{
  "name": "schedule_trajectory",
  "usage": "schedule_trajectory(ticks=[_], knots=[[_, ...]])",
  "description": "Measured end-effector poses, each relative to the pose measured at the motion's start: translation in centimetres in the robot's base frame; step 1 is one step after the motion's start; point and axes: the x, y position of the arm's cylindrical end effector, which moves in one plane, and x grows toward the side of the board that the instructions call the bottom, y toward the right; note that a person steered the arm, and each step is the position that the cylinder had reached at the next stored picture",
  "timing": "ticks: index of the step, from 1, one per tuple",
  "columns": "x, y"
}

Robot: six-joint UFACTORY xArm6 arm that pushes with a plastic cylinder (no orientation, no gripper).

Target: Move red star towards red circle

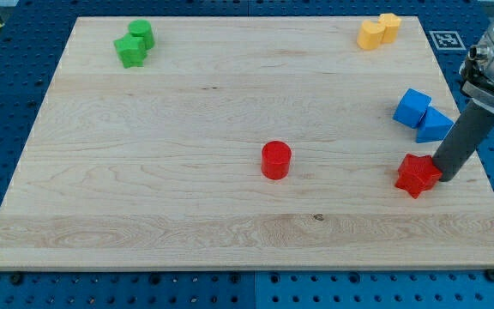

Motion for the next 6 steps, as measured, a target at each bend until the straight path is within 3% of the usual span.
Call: schedule_trajectory(ticks=[2, 6], knots=[[1.9, 1.6], [-1.5, -12.2]])
